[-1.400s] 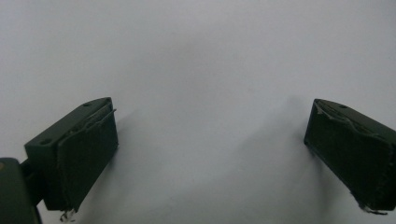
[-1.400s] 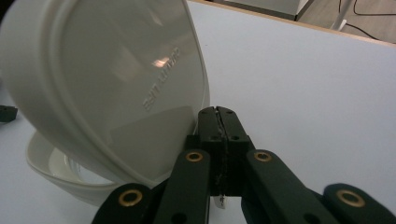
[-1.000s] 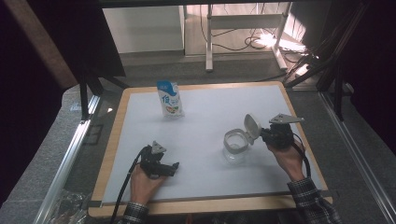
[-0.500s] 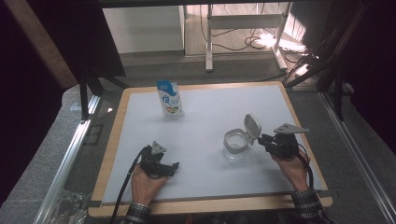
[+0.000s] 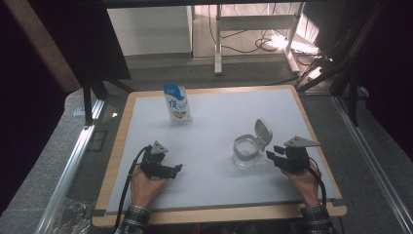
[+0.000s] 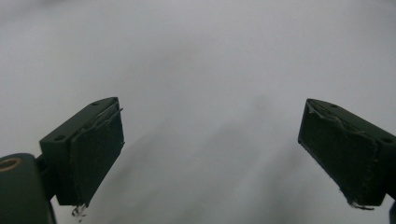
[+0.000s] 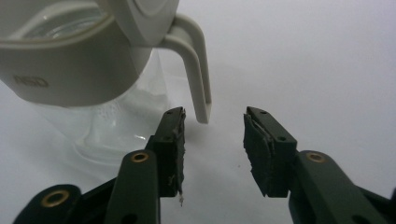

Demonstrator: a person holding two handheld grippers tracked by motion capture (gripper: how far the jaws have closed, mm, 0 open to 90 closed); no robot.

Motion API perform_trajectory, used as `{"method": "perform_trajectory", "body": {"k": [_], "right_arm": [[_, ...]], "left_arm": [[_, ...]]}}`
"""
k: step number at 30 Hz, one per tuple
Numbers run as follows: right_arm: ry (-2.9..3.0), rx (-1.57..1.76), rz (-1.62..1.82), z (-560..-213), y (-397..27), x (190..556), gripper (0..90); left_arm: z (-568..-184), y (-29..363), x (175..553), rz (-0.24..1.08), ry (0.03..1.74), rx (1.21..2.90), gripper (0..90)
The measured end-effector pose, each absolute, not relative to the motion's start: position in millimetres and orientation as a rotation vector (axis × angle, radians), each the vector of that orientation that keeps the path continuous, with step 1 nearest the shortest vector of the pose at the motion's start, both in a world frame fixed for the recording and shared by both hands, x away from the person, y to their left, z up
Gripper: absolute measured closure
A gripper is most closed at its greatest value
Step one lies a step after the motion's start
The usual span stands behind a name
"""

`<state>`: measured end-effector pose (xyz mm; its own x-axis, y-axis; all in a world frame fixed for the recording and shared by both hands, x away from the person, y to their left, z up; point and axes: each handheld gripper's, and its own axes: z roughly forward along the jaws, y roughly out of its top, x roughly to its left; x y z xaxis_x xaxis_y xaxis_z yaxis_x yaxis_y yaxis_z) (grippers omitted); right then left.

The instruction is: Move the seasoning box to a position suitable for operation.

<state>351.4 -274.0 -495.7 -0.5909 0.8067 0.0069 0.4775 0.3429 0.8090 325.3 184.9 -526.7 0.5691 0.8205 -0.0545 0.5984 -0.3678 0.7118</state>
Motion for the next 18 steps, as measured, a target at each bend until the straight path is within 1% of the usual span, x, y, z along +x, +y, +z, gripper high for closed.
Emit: {"method": "perform_trajectory", "body": {"k": [1,6,8,12,14,18], "right_arm": [[2.225,1.134,1.127,-498.7,-274.3,351.5,55.0],[2.232,1.132,1.139,-501.7,-274.4,351.3,51.4],[2.234,1.136,1.139,-502.7,-274.2,351.1,47.7],[2.244,1.142,1.150,-505.7,-274.2,351.2,45.3],[2.264,1.142,1.140,-510.0,-272.7,351.2,43.6],[2.269,1.137,1.134,-511.7,-271.8,350.0,43.3]], "left_arm": [[-524.6,186.0,327.3,0.402,1.126,2.098,6.8],[-515.1,191.2,338.7,0.379,1.124,2.084,6.8],[-508.5,194.3,345.6,0.392,1.119,2.085,7.0],[-501.4,196.3,353.2,0.403,1.108,2.097,7.1],[-495.2,197.1,359.8,0.418,1.095,2.114,8.6],[-483.6,201.0,372.7,0.438,1.079,2.111,10.4]]}}
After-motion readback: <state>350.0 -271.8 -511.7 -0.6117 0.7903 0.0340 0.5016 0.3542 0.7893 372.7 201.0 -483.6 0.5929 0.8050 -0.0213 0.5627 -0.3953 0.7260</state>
